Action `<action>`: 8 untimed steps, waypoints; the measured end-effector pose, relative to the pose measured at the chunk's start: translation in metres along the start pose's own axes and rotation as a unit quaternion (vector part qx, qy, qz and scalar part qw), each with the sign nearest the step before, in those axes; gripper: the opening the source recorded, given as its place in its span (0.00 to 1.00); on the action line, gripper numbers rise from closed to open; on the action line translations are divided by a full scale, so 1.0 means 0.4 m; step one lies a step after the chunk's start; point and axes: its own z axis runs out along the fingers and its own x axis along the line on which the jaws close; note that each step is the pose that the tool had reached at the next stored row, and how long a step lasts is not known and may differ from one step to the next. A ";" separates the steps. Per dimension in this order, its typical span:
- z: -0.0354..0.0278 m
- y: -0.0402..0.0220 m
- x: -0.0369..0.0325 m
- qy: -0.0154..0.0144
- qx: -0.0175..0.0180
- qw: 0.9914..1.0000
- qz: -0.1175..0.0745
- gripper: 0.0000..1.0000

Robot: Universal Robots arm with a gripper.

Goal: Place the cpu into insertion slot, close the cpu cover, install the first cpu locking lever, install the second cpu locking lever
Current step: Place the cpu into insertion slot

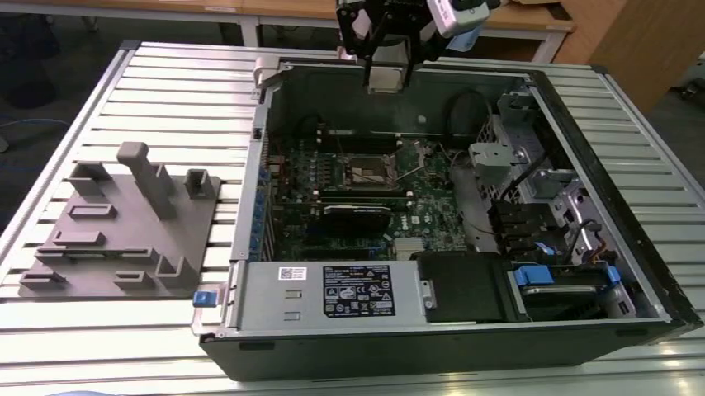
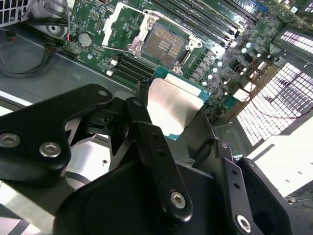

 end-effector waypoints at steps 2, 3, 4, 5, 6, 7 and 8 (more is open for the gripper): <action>0.000 0.000 0.000 0.000 0.000 1.000 0.000 0.54; 0.000 0.000 0.000 0.000 0.000 1.000 0.000 0.54; 0.001 0.000 0.000 0.000 0.000 1.000 0.000 0.54; 0.002 0.000 0.000 0.000 0.000 1.000 0.000 0.54; 0.003 0.000 0.000 0.000 0.000 1.000 0.000 0.54; 0.005 0.000 0.000 0.000 0.000 1.000 0.000 0.54; 0.007 -0.001 0.000 0.000 0.000 1.000 0.000 0.54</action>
